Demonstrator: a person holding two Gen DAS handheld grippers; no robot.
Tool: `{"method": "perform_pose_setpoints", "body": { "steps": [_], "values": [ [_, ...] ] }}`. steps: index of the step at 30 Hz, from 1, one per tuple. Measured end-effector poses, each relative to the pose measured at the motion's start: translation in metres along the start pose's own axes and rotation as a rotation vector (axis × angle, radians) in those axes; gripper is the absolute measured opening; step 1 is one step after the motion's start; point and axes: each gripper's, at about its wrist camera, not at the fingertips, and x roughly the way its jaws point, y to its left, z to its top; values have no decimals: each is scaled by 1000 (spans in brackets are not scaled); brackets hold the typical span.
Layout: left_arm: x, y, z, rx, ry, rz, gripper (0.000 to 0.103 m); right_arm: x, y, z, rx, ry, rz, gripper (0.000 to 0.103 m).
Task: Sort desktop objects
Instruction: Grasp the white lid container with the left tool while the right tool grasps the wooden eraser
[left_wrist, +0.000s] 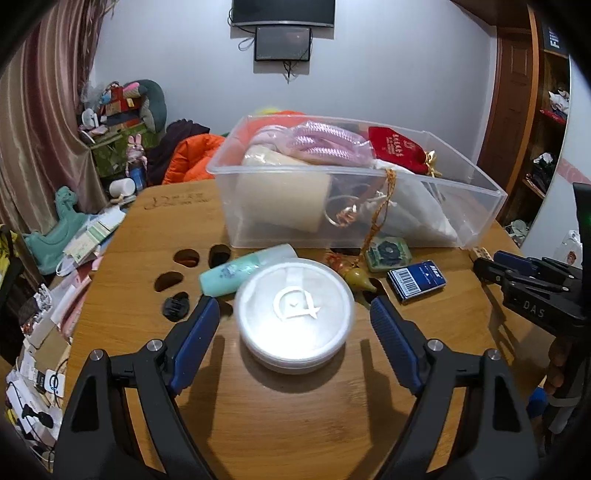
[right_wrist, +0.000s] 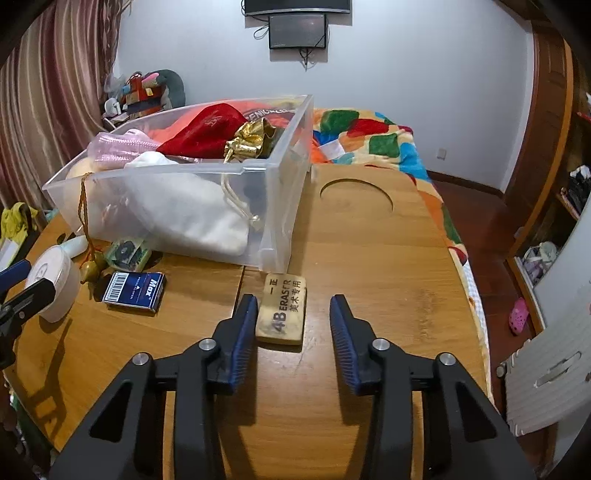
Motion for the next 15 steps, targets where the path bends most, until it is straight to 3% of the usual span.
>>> {"method": "perform_pose_setpoints", "body": {
  "steps": [2, 4, 5, 15],
  "values": [
    [4, -1, 1, -9, 14, -5, 80, 0, 2, 0, -4, 1, 8, 31],
    [8, -1, 1, -18, 31, -13, 67, 0, 3, 0, -9, 1, 12, 26],
    [9, 0, 0, -26, 37, -13, 65, 0, 4, -1, -13, 1, 13, 22],
    [4, 1, 0, -42, 33, -19, 65, -14, 11, -4, -23, -17, 29, 22]
  ]
}}
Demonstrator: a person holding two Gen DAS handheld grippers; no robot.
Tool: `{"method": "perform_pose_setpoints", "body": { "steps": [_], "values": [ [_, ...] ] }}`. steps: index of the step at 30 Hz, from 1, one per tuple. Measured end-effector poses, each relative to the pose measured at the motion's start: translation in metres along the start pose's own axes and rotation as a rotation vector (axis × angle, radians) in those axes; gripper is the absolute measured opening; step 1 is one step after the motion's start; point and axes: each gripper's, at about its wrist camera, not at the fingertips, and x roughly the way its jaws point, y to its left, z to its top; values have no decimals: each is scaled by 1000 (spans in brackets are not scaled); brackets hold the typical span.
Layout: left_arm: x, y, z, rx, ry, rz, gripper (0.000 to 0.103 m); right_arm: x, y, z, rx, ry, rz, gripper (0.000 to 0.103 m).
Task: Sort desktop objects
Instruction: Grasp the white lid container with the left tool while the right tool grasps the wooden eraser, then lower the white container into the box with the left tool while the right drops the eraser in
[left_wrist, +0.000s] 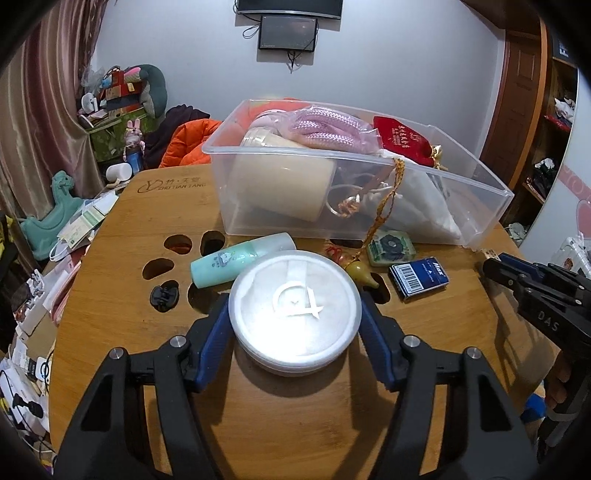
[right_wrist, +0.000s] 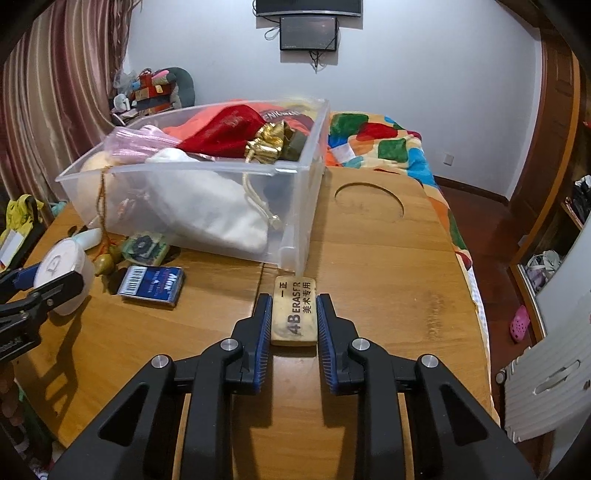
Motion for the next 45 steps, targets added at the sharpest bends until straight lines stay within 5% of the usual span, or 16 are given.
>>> {"method": "perform_pose_setpoints", "body": {
  "steps": [24, 45],
  "values": [
    [-64, 1, 46, 45, -175, -32, 65, -72, 29, 29, -50, -173, 103, 22],
    [-18, -31, 112, 142, -160, -153, 65, -39, 15, 87, -70, -176, 96, 22]
  ]
}}
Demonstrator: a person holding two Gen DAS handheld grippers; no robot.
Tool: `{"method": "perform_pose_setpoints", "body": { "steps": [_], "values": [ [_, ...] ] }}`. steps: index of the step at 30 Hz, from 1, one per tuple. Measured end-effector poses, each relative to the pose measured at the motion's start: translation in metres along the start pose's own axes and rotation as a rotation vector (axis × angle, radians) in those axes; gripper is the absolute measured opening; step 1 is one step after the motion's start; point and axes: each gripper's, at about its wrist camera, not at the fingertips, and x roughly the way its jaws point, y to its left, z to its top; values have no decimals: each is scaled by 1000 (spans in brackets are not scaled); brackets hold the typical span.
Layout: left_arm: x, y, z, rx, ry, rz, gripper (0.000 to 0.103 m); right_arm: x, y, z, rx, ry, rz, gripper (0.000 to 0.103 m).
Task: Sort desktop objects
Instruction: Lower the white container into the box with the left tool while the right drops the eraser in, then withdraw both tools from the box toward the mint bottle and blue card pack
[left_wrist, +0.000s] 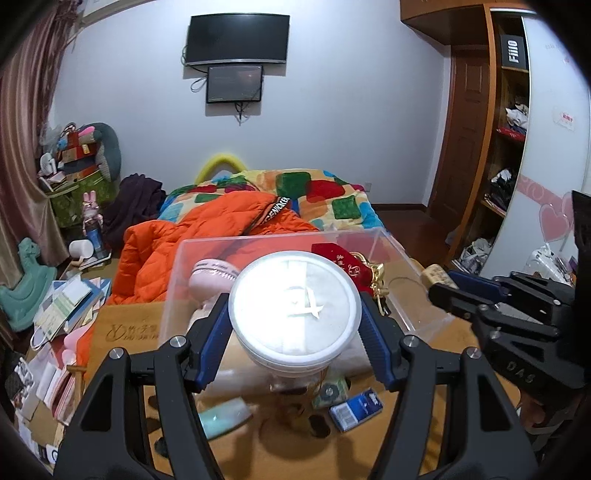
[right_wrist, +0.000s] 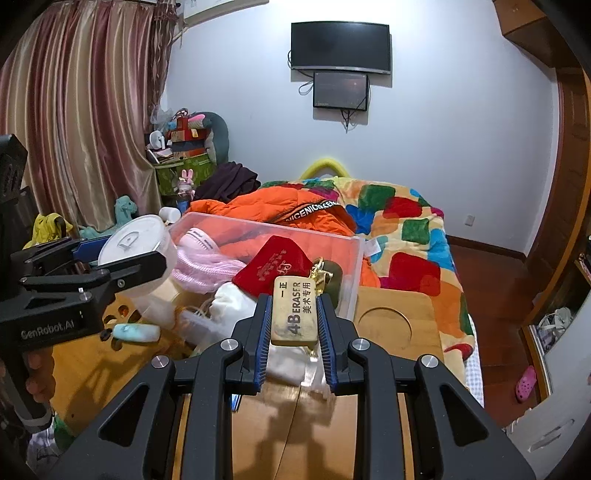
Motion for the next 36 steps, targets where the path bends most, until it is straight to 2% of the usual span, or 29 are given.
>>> {"method": "perform_pose_setpoints", "body": {
  "steps": [9, 23, 29, 31, 36],
  "values": [
    [32, -10, 4, 32, 46, -30, 65, 39, -7, -2, 1, 71, 17, 22],
    [50, -23, 5, 65, 92, -69, 66, 61, -4, -7, -29, 110, 12, 22],
    [46, -25, 10, 62, 81, -72, 69, 57, 0, -6, -37, 101, -2, 22],
    [42, -24, 13, 60, 71, -71, 75, 54, -1, -5, -32, 94, -3, 22],
    [22, -22, 21, 70, 15, -42, 80, 42, -3, -2, -21, 77, -13, 22]
  ]
}}
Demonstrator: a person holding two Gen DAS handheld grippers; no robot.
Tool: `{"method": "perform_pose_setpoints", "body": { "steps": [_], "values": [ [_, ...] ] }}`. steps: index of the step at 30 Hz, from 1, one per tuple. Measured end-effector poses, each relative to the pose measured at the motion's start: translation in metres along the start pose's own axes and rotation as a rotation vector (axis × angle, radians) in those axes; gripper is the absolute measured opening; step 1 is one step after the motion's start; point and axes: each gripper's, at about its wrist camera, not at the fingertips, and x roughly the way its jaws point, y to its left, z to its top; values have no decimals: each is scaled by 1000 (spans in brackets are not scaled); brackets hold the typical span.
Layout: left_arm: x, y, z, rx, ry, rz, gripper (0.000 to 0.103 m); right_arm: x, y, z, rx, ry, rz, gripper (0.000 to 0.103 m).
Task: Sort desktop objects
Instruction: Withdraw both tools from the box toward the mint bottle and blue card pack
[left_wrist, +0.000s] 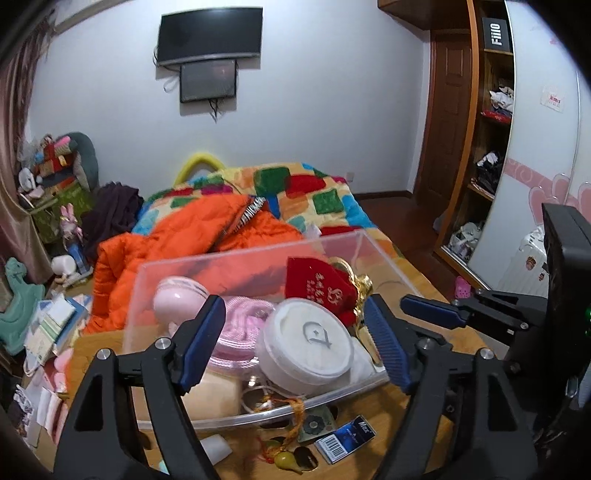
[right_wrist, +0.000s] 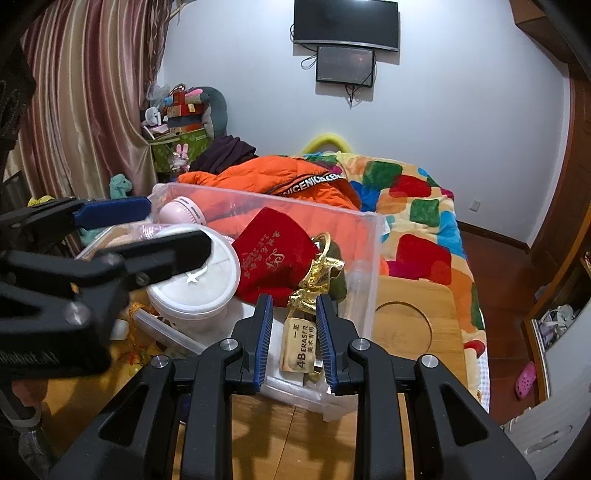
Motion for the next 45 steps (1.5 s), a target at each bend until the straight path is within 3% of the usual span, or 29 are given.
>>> {"method": "perform_pose_setpoints", "body": {
  "steps": [4, 8, 20, 24, 32, 45],
  "values": [
    [-16, 5, 1, 4, -33, 36, 85, -13, 0, 1, 15, -15, -3, 23],
    [-28, 17, -4, -10, -48, 70, 87, -27, 3, -3, 31, -33, -2, 36],
    [-59, 60, -45, -56, -16, 167, 91, -45, 35, -23, 10, -44, 17, 59],
    [-57, 70, -62, -74, 9, 212, 92, -43, 45, -30, 0, -28, 27, 60],
    [-31, 79, -98, -178, 117, 199, 92, -22, 58, -53, -24, 45, 35, 60],
    [5, 71, -116, -240, 208, 276, 92, 11, 64, -70, -23, 140, 98, 60]
  ]
}}
